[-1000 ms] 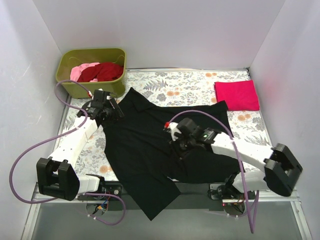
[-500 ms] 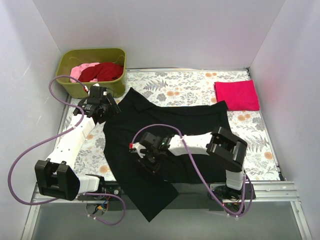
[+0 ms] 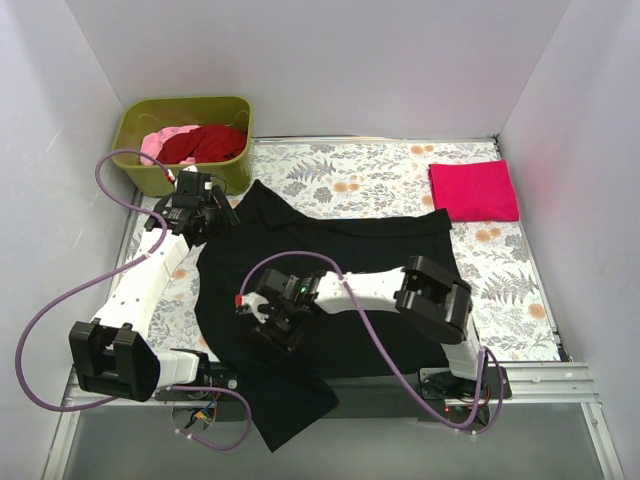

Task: Fold and stack the t-shirts
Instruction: Flatten the tshirt out, then fold the tshirt

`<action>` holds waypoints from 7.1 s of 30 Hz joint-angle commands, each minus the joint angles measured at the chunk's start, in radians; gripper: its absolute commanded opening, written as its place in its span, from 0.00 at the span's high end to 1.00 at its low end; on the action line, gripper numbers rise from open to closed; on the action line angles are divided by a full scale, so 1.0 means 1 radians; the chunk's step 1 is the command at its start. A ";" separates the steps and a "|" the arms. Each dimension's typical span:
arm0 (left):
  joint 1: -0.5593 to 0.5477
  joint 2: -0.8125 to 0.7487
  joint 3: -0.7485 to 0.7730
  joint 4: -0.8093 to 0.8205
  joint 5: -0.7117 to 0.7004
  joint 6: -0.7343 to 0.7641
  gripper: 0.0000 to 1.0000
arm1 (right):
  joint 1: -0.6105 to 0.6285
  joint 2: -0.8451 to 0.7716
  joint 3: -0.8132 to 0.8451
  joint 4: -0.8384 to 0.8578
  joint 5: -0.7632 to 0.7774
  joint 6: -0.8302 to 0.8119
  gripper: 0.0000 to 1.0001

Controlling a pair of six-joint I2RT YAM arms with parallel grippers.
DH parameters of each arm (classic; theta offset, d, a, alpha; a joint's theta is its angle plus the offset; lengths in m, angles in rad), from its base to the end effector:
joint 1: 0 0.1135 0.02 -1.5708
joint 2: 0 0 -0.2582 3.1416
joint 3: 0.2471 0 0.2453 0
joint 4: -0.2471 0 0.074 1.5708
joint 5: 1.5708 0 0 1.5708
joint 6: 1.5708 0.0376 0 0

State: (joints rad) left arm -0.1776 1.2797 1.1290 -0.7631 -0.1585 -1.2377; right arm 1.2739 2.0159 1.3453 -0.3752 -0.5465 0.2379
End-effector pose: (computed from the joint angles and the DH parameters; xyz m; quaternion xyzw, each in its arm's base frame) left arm 0.2549 -0.0397 0.2965 -0.4991 0.8012 -0.1521 0.2931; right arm 0.1007 0.3959 0.1539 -0.5213 0.7733 0.3610 0.0031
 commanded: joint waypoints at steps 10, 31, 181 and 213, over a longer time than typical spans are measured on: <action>0.007 0.134 0.021 0.163 0.094 -0.046 0.39 | -0.634 -0.502 -0.251 -0.053 0.350 -0.031 0.55; -0.026 0.652 0.314 0.338 0.145 -0.118 0.46 | -1.183 -0.499 -0.341 0.162 0.278 0.011 0.45; -0.416 -0.256 -0.348 0.037 0.037 -0.379 0.86 | -1.506 -0.841 -0.750 0.202 0.312 0.159 0.84; -0.017 0.207 -0.328 0.429 0.244 -0.006 0.69 | -0.762 -0.718 -0.640 0.426 0.224 -0.002 0.61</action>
State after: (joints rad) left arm -0.1989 1.4723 0.8227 -0.3531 0.0875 -1.2671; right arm 0.5064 1.2915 0.6941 -0.0032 -0.3000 0.2546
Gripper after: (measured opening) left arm 0.317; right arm 0.394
